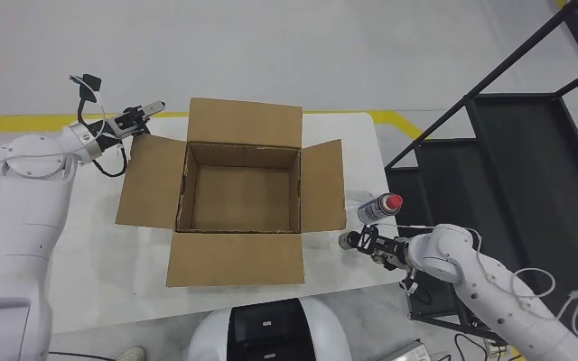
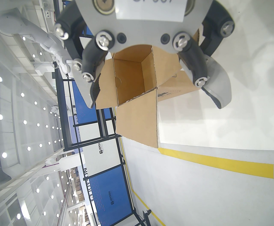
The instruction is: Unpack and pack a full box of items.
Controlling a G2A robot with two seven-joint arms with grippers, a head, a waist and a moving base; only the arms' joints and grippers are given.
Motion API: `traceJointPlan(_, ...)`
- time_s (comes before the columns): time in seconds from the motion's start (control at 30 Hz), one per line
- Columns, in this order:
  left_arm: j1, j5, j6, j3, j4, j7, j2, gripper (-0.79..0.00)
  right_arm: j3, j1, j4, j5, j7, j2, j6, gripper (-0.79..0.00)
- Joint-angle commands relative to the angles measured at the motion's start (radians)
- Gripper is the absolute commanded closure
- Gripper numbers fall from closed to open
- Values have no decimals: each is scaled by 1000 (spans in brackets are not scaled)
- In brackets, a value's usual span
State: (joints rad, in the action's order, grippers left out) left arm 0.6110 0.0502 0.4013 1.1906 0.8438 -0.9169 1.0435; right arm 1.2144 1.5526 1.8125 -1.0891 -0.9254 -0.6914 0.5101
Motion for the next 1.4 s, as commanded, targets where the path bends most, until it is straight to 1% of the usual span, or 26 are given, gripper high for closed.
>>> traceJointPlan(0.0,0,1,0,0,0,0,0,-785,-24,-18,-14,-17,12,-6,-3,0)
traceJointPlan(0.27,0,1,0,0,0,0,0,-785,-100,-86,-89,-44,48,-33,-32,0)
traceJointPlan(0.57,0,1,0,0,0,0,0,-785,-167,-143,-137,-78,48,-60,-51,0)
traceJointPlan(0.6,0,1,0,0,0,0,0,-785,-173,-146,-143,-81,48,-62,-51,-40)
traceJointPlan(0.63,0,1,0,0,0,0,0,-785,-179,-150,-148,-83,48,-64,-51,-108)
traceJointPlan(0.67,0,1,0,0,0,0,0,-785,-183,-154,-153,-84,45,-66,-51,-252)
traceJointPlan(0.7,0,1,0,0,0,0,0,-785,-187,-156,-157,-80,43,-69,-53,-520)
traceJointPlan(0.73,0,1,0,0,0,0,0,-785,-189,-158,-160,-75,40,-70,-55,-739)
traceJointPlan(0.77,0,1,0,0,0,0,0,-785,-191,-159,-162,-74,38,-72,-56,-785)
traceJointPlan(0.9,0,1,0,0,0,0,0,-785,-190,-158,-167,-71,34,-75,-56,-785)
traceJointPlan(1.07,0,1,0,0,0,0,0,-785,-150,-139,-138,-42,13,-65,-18,-785)
traceJointPlan(1.37,0,1,0,0,0,0,0,-785,-7,-10,-11,-7,-21,-22,99,-785)
